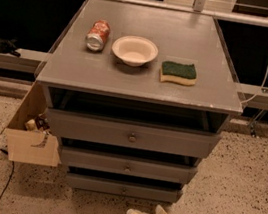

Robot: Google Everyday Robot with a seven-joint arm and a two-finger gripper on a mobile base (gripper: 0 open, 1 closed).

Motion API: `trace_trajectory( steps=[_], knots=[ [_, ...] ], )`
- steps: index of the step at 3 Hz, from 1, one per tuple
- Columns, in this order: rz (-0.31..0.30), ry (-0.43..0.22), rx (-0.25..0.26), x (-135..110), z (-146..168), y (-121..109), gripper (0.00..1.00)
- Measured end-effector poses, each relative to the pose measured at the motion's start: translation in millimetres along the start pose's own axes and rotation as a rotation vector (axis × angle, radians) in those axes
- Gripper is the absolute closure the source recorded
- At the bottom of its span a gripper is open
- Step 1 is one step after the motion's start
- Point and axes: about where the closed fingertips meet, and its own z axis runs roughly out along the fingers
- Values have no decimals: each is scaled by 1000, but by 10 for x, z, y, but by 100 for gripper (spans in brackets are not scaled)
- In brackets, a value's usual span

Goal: Open bottom drawer

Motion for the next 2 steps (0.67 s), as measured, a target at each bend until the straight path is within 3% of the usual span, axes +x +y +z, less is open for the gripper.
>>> trace_trajectory(
  steps=[1,2],
  knots=[
    [-4,4,42,-20,-15,-130,0],
    [-28,-17,14,-76,12,-149,0]
  ],
)
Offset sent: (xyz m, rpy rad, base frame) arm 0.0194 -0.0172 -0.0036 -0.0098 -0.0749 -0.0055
